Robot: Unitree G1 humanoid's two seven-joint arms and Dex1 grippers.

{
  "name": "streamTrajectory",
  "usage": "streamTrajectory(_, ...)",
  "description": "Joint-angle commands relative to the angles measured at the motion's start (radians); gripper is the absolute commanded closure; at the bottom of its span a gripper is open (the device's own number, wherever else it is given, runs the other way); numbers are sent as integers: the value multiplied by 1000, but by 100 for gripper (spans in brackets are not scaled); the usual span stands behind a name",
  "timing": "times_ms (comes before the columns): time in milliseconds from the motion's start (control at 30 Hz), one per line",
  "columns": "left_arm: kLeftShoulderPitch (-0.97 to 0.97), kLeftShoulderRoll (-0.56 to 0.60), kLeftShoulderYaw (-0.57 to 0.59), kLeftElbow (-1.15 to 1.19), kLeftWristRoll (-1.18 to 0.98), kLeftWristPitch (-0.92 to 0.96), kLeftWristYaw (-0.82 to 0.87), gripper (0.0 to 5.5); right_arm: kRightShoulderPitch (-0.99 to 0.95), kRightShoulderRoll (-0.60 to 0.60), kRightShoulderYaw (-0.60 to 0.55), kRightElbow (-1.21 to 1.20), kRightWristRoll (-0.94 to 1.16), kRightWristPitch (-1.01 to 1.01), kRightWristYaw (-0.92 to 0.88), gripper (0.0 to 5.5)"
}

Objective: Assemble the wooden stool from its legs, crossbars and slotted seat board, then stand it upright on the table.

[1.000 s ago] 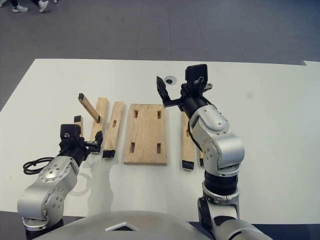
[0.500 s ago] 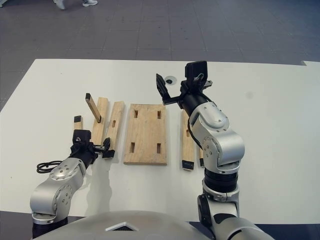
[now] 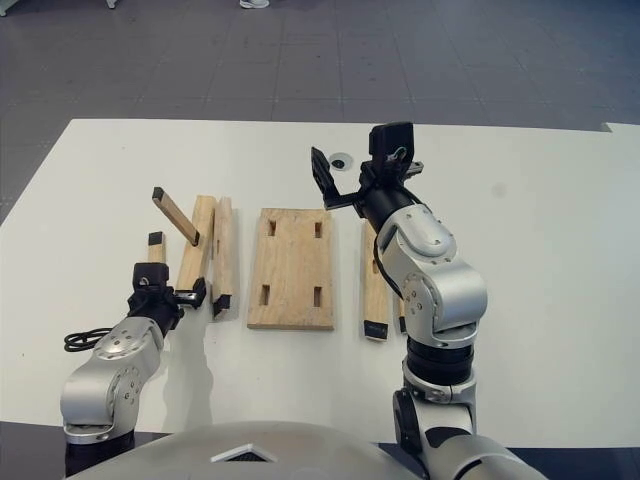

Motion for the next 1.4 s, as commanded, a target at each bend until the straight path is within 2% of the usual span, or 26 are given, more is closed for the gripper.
streamTrajectory(33, 28, 1, -5, 47, -1, 43, -18, 102, -8, 4, 3, 2, 0, 8, -3, 0)
streamTrajectory(167, 32, 27, -41, 56, 3, 67, -40, 102, -12, 4, 2, 4, 0, 7, -3, 0)
streamTrajectory(400, 35, 66, -80, 67, 13, 81, -65, 207, -12, 5, 1, 2, 1, 5, -2, 0)
streamTrajectory(533, 32, 91, -107, 62, 19, 72, -79, 287, -7, 8, 4, 0, -1, 2, -4, 0)
streamTrajectory(667, 10, 155, -148, 40, 41, 69, -100, 289, 0, 16, 12, -4, -5, -1, -11, 0)
streamTrajectory(767, 8, 149, -148, 32, 25, 88, -114, 341, -1, 19, 14, -1, -6, -3, -11, 0)
streamTrajectory(1100, 11, 96, -99, 35, 20, 82, -102, 345, 0, 16, 5, -10, -3, 3, -17, 0)
streamTrajectory(1233, -82, 52, -50, 6, 6, 46, -90, 345, -9, 6, -4, 3, -4, 0, -11, 0)
streamTrajectory(1400, -250, 19, -49, -53, -18, 20, -102, 345, -83, -27, -46, 77, -8, -15, 2, 0)
